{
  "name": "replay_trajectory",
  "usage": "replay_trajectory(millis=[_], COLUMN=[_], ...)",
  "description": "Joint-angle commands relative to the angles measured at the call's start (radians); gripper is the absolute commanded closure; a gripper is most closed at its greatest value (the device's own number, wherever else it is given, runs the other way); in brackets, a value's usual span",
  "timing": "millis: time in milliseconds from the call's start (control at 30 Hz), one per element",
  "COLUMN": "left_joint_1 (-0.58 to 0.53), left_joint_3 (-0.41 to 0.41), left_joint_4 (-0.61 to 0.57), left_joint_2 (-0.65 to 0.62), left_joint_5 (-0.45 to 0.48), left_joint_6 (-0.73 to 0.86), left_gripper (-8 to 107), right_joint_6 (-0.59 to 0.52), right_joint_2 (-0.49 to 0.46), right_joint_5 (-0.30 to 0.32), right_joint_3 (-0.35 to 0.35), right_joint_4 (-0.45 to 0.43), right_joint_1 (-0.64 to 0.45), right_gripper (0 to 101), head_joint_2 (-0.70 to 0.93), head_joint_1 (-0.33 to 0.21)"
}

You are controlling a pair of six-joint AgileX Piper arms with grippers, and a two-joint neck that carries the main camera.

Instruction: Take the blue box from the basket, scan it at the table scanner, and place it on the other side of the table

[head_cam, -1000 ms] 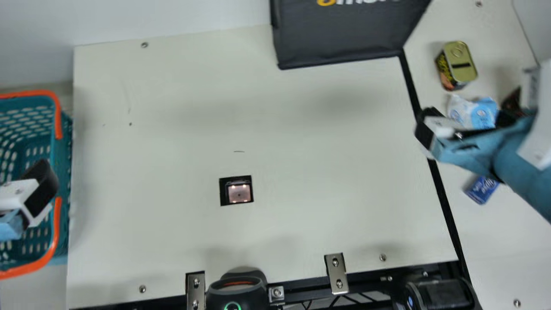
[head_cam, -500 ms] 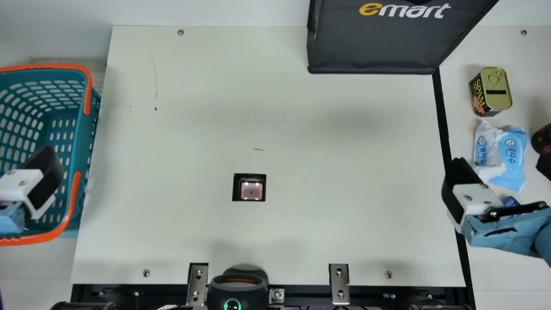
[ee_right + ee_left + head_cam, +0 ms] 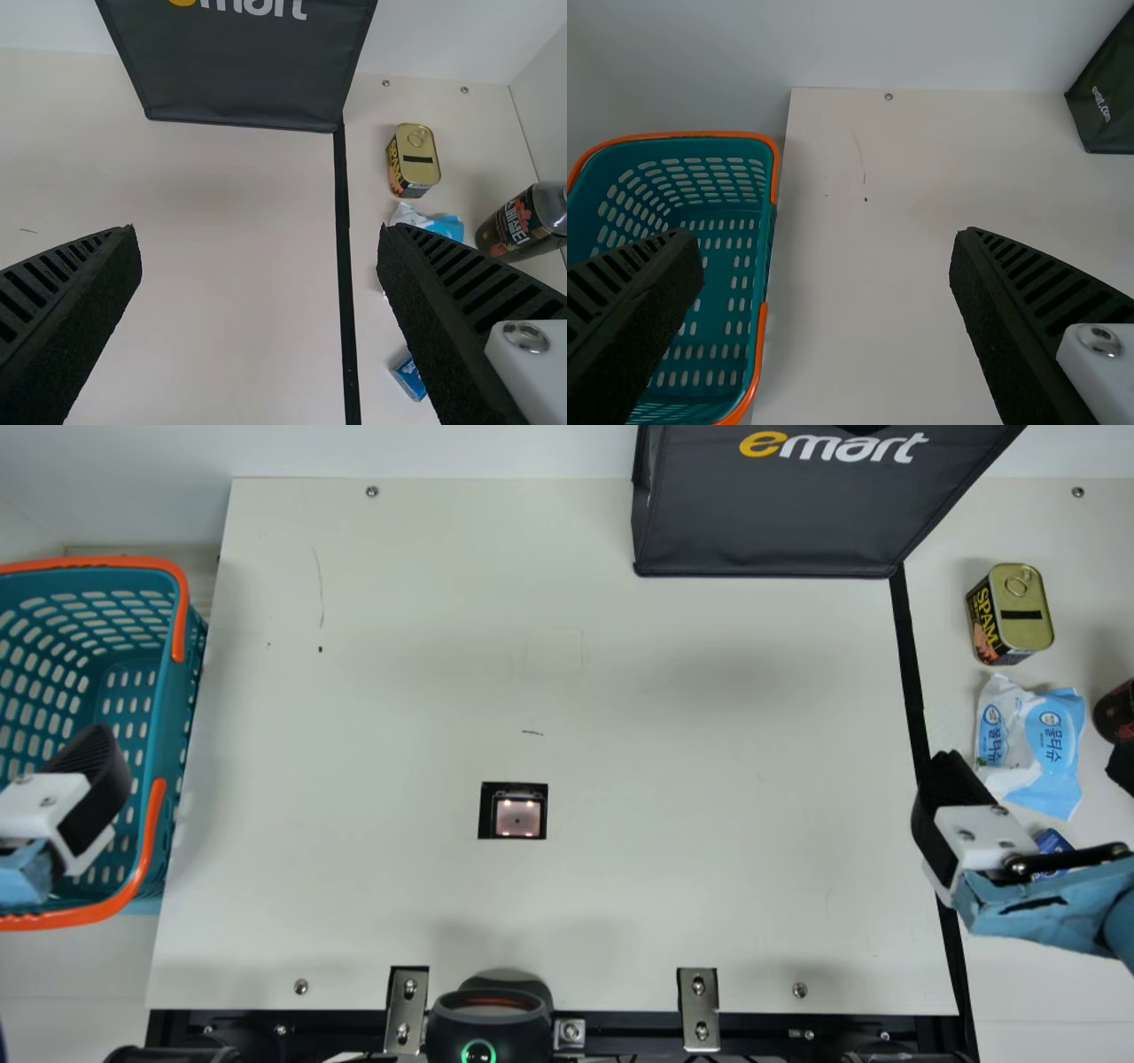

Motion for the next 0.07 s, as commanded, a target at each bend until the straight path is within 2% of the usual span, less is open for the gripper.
replay_trajectory(millis=[0,33], left_joint_1=[0.000,0.000], left_joint_3=[0.000,0.000], left_joint_4=[0.000,0.000], left_joint_2=[0.000,0.000], left_joint_5=[0.000,0.000], left_joint_6=[0.000,0.000], left_gripper=[9,9], right_joint_6=[0.000,0.000], right_joint_2=[0.000,0.000], right_joint_5=[0.000,0.000], right_joint_3=[0.000,0.000], right_joint_4=[0.000,0.000], right_joint_1=[0.000,0.000], right_gripper=[6,6], head_joint_2=[0.003,0.003], head_joint_1=[-0.029,-0.029])
